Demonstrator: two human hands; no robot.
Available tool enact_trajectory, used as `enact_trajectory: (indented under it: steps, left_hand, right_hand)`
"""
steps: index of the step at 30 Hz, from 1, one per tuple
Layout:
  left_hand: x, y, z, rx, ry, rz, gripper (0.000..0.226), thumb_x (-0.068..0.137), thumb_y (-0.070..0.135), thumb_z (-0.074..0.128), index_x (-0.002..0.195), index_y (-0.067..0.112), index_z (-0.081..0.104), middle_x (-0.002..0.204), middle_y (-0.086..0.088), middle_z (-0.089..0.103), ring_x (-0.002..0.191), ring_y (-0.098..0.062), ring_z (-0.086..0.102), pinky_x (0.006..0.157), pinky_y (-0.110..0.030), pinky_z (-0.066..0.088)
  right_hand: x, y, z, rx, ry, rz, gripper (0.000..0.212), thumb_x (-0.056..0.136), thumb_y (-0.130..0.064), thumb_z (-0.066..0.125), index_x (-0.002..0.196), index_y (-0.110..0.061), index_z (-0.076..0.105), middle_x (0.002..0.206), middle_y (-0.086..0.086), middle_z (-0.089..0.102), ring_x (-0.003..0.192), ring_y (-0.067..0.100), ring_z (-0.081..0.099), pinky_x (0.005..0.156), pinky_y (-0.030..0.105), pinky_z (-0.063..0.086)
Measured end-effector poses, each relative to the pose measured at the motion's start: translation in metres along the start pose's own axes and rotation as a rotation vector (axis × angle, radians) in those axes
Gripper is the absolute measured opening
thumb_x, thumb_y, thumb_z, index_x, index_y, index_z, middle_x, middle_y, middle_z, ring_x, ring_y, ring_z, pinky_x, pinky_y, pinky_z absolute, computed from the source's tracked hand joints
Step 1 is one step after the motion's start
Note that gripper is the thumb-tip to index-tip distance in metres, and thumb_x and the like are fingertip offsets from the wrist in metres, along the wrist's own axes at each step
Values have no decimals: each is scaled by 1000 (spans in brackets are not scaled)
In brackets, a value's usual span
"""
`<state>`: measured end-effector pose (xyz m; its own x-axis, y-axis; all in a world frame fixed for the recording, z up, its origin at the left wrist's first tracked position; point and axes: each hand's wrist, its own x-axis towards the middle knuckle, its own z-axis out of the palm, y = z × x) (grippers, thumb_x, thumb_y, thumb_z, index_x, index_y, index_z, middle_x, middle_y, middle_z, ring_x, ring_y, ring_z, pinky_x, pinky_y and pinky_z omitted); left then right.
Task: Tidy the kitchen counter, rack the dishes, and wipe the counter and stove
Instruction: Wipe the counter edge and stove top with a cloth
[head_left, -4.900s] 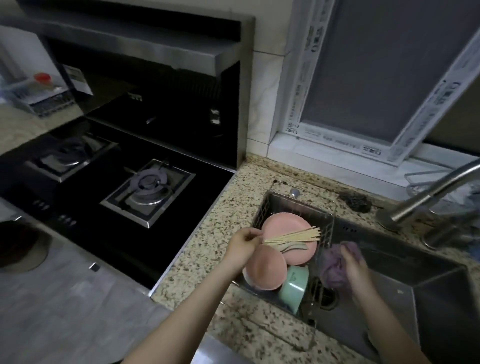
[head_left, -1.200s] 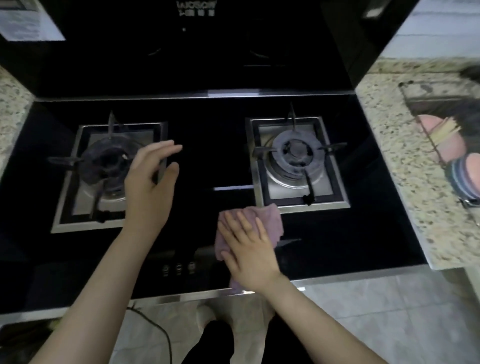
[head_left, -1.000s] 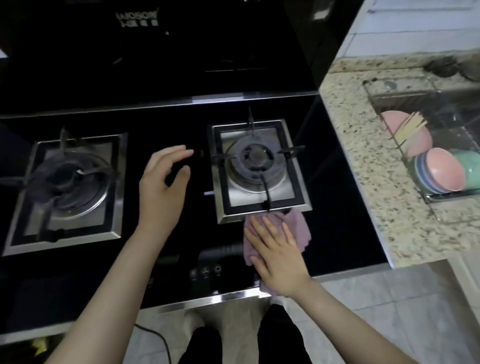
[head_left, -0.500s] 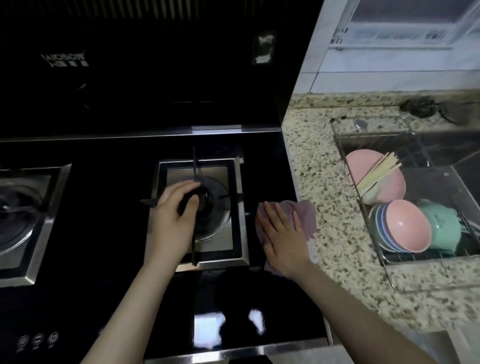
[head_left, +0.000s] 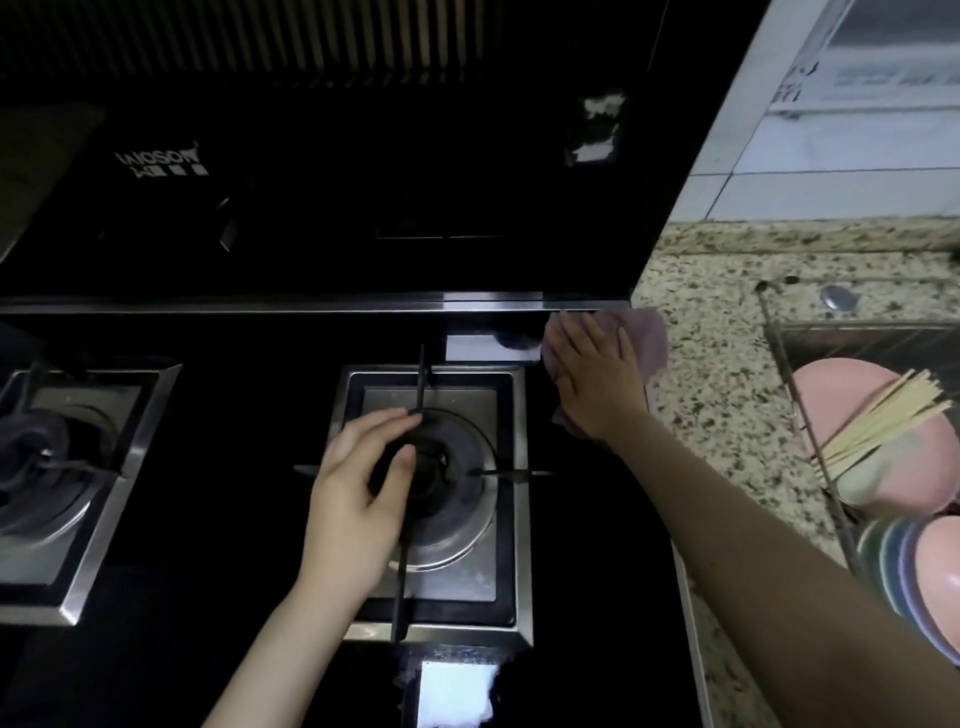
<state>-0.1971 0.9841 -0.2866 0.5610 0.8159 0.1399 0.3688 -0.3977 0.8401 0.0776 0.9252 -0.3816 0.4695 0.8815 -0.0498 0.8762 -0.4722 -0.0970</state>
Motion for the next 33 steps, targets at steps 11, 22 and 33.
enact_trajectory:
  steps: [11,22,33]
  left_hand:
    - [-3,1,-1,3,60,-37,32,89,5,57,107,31,63,119,11,60,117,-3,52,103,-12,33]
    - [2,5,1,-48,68,-32,31,88,1,58,105,26,66,117,8,62,114,-2,55,99,-12,38]
    - [30,27,13,-213,113,-51,38,93,-2,50,103,33,63,114,12,60,111,4,54,95,-7,36]
  right_hand:
    - [68,-44,-9,108,-96,-452,53,98,-21,32,150,-29,20,158,-13,9,147,9,0,115,37,-6]
    - [90,-91,-2,196,-208,-630,52,100,-19,29,150,-31,18,158,-13,9,146,6,-2,111,27,-16]
    - [-24,8,-10,73,-34,-155,56,94,-32,29,148,-19,27,156,-1,23,146,20,16,116,40,12]
